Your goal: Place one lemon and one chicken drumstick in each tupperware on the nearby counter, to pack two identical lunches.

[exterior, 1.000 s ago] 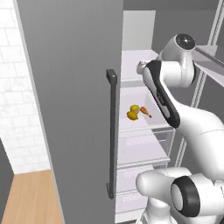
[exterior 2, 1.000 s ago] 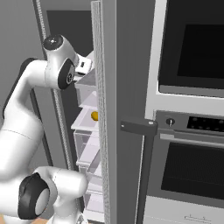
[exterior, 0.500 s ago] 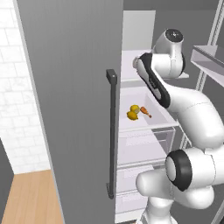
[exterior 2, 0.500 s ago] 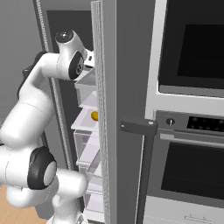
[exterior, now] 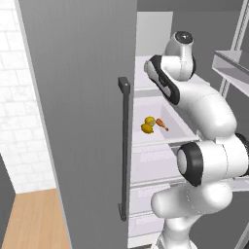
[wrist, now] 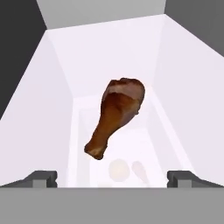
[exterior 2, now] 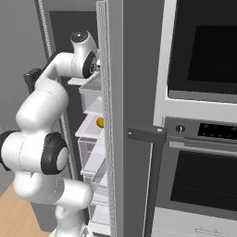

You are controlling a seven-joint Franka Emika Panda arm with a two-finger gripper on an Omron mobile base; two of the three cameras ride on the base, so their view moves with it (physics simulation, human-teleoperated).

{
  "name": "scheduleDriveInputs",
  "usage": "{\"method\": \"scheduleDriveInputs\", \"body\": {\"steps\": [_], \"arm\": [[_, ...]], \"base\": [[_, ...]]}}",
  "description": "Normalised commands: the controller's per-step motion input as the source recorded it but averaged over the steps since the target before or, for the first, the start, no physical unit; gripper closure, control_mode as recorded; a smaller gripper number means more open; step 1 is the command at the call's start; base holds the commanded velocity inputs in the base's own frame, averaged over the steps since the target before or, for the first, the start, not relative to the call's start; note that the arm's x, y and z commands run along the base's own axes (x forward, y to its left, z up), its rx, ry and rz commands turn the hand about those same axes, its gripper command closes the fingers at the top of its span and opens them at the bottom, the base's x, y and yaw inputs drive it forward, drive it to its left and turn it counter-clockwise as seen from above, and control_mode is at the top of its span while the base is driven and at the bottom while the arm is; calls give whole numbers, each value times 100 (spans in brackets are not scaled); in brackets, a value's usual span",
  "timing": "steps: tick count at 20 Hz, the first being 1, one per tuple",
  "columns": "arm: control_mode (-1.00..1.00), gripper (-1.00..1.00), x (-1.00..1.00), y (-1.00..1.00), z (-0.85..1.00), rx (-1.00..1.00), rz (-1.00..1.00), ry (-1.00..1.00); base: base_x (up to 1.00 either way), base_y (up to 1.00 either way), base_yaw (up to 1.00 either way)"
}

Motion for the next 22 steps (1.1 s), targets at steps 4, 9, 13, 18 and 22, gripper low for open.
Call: {"method": "scheduleDriveInputs", "body": {"steps": [4,9,13,18,22], "arm": [[-100,-100,41,-7,-24,0,0,0],[-100,-100,46,-2,-22,0,0,0],[-100,-100,51,0,-14,0,0,0],[-100,-100,47,-3,-9,0,0,0],[-100,-100,40,-7,-14,0,0,0]], "base": [[0,0,0],[0,0,0],[0,0,0],[0,0,0],[0,0,0]]}}
